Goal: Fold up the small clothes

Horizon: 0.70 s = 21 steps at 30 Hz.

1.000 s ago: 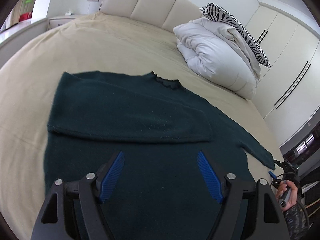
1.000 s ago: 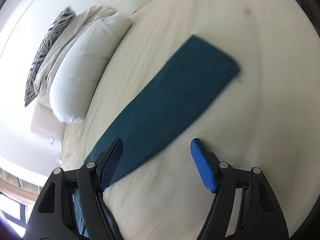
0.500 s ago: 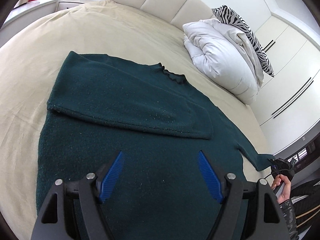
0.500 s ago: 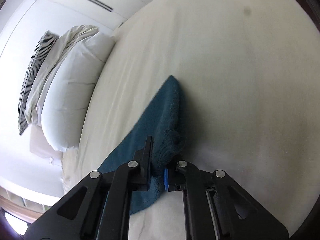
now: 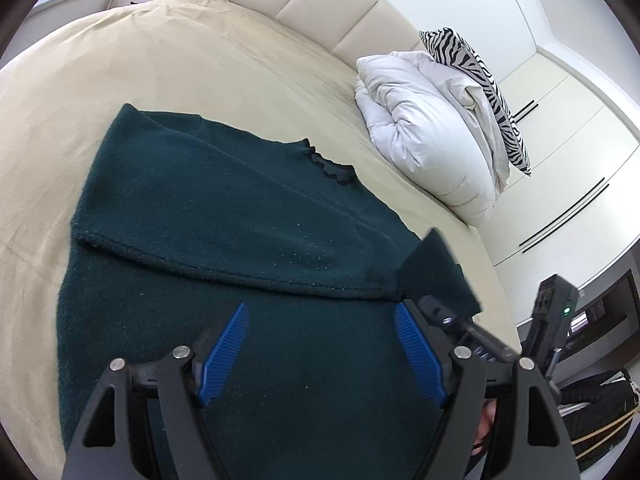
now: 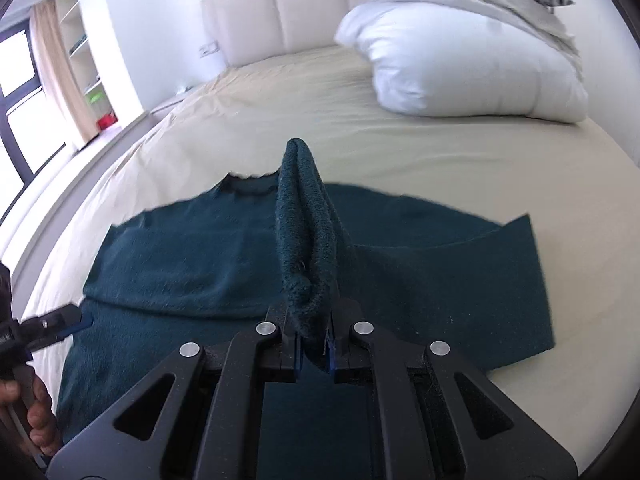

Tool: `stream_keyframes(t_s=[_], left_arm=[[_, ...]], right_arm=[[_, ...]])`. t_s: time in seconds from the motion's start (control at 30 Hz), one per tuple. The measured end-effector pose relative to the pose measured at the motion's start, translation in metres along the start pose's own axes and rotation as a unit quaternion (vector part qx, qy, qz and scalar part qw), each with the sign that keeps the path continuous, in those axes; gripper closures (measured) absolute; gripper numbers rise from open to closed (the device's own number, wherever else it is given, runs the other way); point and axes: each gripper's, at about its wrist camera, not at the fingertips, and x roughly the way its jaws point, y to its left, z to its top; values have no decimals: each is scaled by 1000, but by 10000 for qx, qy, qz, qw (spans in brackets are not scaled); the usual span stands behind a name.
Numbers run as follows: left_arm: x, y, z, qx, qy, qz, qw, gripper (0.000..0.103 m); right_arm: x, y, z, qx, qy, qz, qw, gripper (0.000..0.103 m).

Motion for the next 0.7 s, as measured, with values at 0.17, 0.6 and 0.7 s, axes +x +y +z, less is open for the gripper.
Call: stream_keyframes(t_s=[0.17,0.6,0.7], left_arm=[[36,-18,1,-29,399,-194,9990,25],[114,-59,-15,287,1140,320,9926,80],[112,-61,-13,401,1165,351,9918,94]], right_arm=[[57,34,-41,-167,676,112,9975,79],[-30,-23,-127,1042,166,1035,9890,38],[-36,-40,-137,1369,187,1144,9838,38]])
